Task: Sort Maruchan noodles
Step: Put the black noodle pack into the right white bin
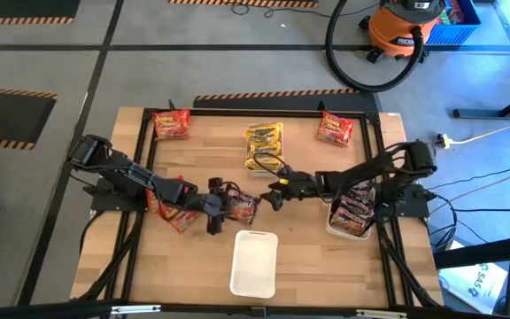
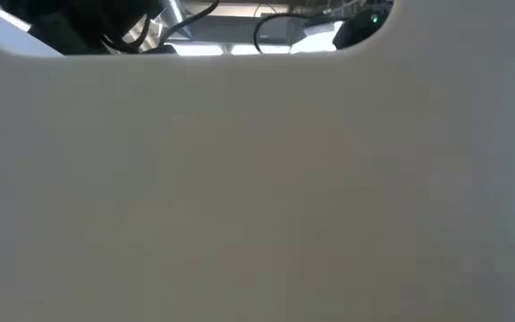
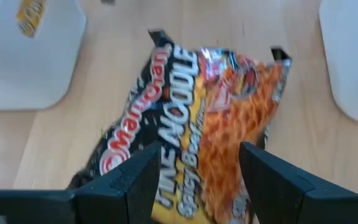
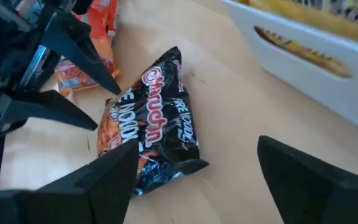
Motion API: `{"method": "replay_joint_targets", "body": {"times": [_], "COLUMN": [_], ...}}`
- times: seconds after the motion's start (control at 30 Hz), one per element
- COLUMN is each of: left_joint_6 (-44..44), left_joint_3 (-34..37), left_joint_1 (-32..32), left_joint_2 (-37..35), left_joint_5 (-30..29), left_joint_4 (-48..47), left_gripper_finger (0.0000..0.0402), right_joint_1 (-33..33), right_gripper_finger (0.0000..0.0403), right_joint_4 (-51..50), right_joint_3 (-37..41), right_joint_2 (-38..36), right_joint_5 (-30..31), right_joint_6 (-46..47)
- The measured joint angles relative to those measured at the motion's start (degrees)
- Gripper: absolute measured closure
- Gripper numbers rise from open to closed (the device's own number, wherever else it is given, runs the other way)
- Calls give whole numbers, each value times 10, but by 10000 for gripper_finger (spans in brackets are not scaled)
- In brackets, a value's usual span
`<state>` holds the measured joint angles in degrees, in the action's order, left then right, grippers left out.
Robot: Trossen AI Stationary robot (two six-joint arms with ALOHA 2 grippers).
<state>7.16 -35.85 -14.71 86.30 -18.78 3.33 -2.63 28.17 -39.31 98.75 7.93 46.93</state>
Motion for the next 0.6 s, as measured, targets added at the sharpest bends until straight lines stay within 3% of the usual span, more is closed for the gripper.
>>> {"method": "replay_joint_targets", "body": {"times": [0.27,0.6], "left_joint_6": [12,15], "left_joint_3": [66,95], "left_joint_1": [10,9], "left_joint_2": [0,33], "left_joint_5": [16,23], "left_joint_4": [141,196], "left_gripper_finger": [190,190], "right_joint_1": [0,6], "right_gripper_finger": [99,100], "right_joint_4": [61,58], "right_joint_3": [-6,-76], "right_joint_2": [68,137], "right_joint_5": [-15,-62], "right_joint_6": [61,62]}}
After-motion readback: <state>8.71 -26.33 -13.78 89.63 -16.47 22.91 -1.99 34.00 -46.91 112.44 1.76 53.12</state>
